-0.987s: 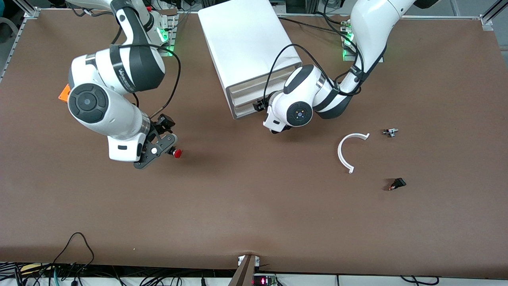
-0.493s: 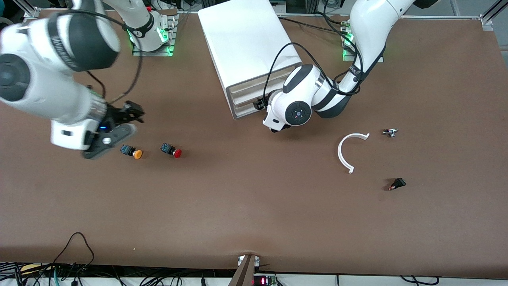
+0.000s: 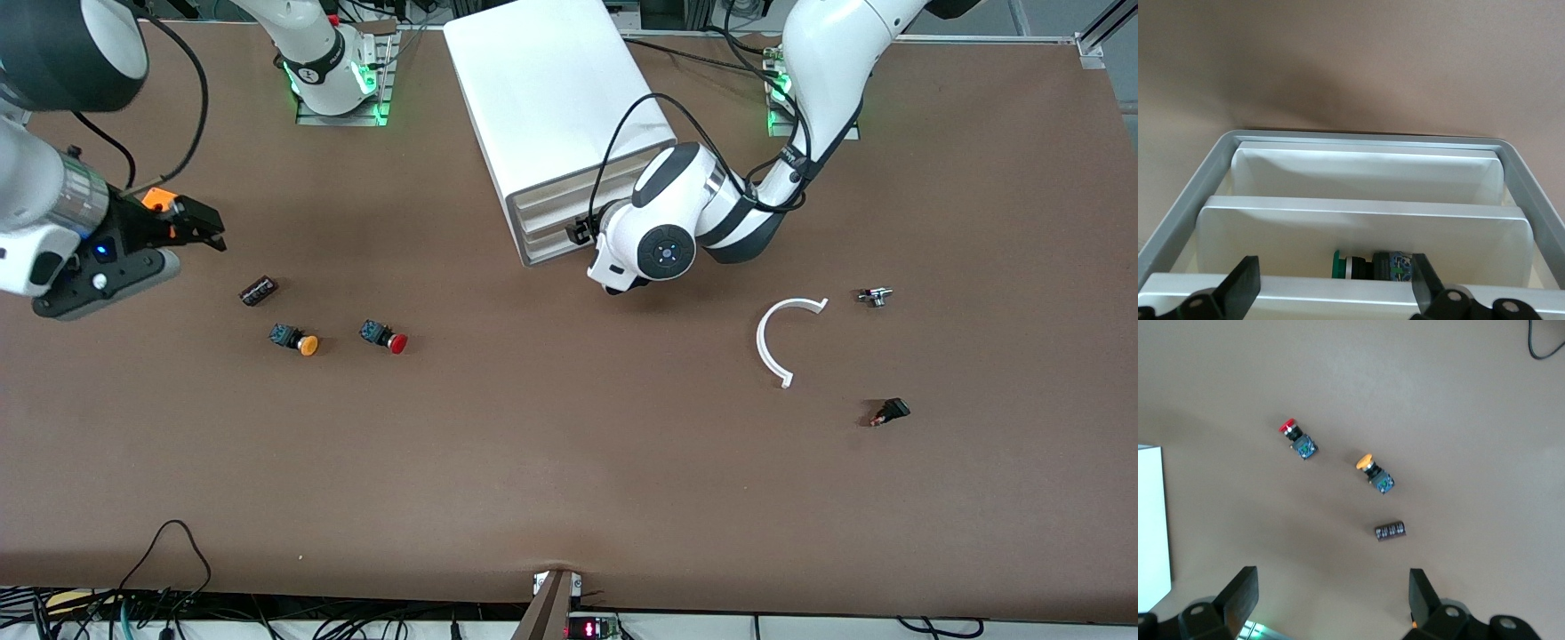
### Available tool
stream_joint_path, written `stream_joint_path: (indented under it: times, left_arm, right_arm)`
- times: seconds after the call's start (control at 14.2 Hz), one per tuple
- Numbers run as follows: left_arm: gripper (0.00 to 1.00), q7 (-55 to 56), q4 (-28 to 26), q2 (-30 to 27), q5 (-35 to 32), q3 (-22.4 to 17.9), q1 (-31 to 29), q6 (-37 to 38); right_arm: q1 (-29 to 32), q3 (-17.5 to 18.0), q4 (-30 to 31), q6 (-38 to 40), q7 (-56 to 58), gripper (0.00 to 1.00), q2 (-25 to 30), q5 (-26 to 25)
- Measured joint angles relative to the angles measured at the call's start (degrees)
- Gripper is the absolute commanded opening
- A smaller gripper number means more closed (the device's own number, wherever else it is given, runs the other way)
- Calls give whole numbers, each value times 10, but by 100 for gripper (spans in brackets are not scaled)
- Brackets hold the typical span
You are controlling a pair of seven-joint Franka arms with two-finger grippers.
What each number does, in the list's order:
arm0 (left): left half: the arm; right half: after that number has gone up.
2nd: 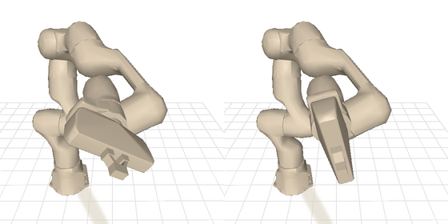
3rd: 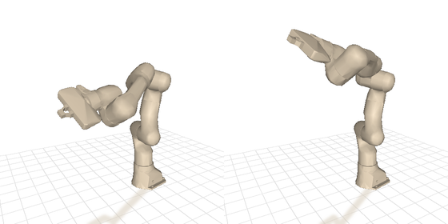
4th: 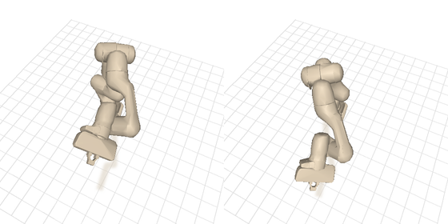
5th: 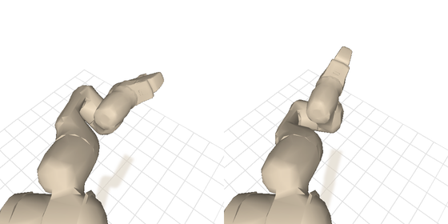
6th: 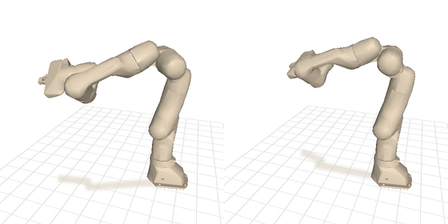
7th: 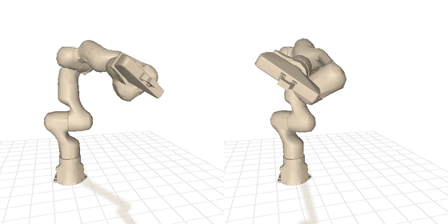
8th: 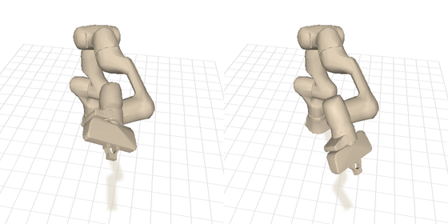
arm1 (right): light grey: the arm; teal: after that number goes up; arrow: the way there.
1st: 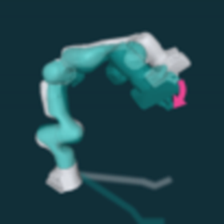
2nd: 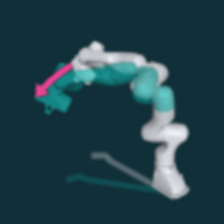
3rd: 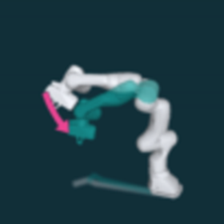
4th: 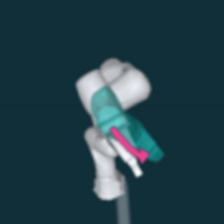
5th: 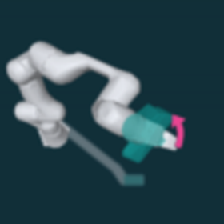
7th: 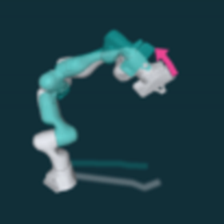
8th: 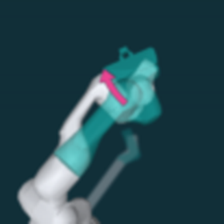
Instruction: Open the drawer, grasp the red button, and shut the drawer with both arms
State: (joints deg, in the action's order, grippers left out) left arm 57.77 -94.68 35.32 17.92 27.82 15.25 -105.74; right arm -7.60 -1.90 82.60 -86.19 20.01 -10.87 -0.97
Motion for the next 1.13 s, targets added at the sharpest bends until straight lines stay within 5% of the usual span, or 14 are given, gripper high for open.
stream_joint_path:
  times: [0.63,1.13]
  left_arm:
    - [100,0,9,-21,-6,-5,-15,-1]
    - [100,-58,67,-42,-180,-9,-29,64]
  right_arm:
    - [4,-40,-21,59,-3,100,32,-20]
    - [5,-63,-21,68,-5,100,44,-9]
